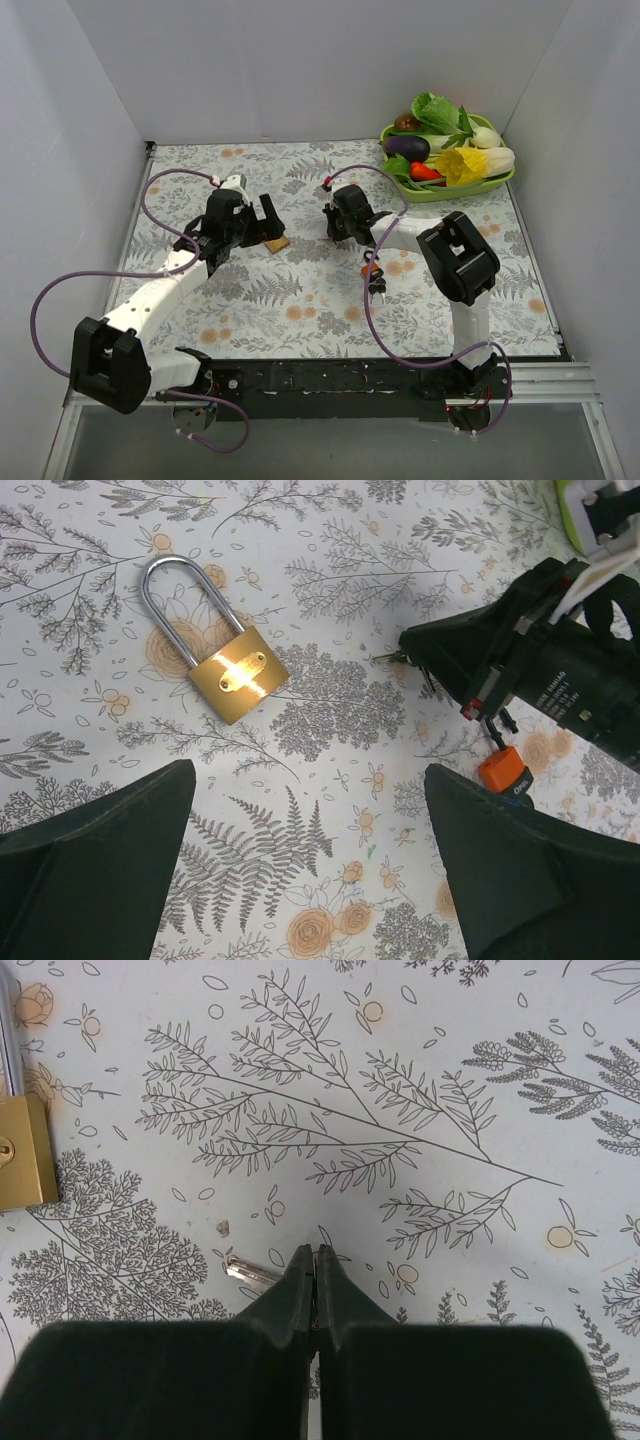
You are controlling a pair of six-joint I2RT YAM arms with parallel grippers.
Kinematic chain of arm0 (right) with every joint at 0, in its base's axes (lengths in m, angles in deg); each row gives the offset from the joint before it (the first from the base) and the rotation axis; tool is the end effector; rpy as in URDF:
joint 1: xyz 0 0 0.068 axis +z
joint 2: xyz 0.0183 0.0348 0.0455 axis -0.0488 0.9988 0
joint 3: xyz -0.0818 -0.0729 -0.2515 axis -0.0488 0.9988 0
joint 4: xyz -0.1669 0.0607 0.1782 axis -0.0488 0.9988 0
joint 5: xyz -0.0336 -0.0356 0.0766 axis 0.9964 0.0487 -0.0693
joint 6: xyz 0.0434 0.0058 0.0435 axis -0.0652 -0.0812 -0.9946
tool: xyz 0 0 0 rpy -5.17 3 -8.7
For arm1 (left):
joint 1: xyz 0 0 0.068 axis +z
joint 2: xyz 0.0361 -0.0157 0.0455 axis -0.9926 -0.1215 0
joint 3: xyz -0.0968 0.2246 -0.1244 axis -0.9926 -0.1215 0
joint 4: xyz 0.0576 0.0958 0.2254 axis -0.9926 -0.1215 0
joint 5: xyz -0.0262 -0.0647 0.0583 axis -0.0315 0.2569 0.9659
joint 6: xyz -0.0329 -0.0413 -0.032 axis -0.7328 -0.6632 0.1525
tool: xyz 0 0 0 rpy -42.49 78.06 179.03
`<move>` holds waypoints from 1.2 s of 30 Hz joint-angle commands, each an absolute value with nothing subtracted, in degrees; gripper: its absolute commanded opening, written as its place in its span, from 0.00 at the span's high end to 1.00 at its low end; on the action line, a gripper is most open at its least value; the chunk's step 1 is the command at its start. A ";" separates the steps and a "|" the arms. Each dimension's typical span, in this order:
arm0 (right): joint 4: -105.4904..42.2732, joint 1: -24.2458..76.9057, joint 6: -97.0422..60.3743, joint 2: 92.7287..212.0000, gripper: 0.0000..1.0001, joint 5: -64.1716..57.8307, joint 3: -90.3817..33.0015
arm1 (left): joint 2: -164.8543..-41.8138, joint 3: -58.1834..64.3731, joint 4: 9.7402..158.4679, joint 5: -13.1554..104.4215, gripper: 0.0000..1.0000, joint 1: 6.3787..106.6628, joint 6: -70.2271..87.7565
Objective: Unlock with the key
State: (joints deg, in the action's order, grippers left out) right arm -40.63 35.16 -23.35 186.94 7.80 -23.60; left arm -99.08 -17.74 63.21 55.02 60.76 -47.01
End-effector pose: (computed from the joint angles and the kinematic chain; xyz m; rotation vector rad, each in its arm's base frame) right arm 0.3483 0.2682 0.1571 -0.4747 2.1908 0.4146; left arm 0.2497 -0.1011 0.2665 -0.9212 2.1896 -0.7889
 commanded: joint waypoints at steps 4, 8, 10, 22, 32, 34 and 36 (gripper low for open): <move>-38.62 35.08 -24.26 183.62 0.99 6.67 -24.16 | -93.32 -22.83 69.86 45.82 0.02 60.43 -45.66; -39.23 35.08 -25.58 174.15 0.99 2.11 -20.04 | -91.39 -25.82 76.79 37.39 0.02 60.52 -46.89; -40.11 35.08 -25.84 170.36 0.99 -1.32 -16.53 | -90.60 -26.44 79.00 31.96 0.02 60.52 -47.68; -40.29 35.00 -25.41 138.36 0.99 -15.56 -3.69 | -86.82 -29.52 94.03 15.41 0.02 60.43 -60.07; -39.23 35.00 -24.35 127.54 0.99 -21.54 -2.28 | -93.93 -23.82 97.47 7.93 0.20 55.52 -67.54; -39.41 35.17 -24.26 127.10 0.99 -21.63 -1.92 | -94.46 -23.20 97.47 8.89 0.27 53.32 -67.90; -39.41 35.17 -24.18 126.83 0.99 -21.81 -1.66 | -94.72 -22.84 98.08 10.03 0.28 51.57 -69.30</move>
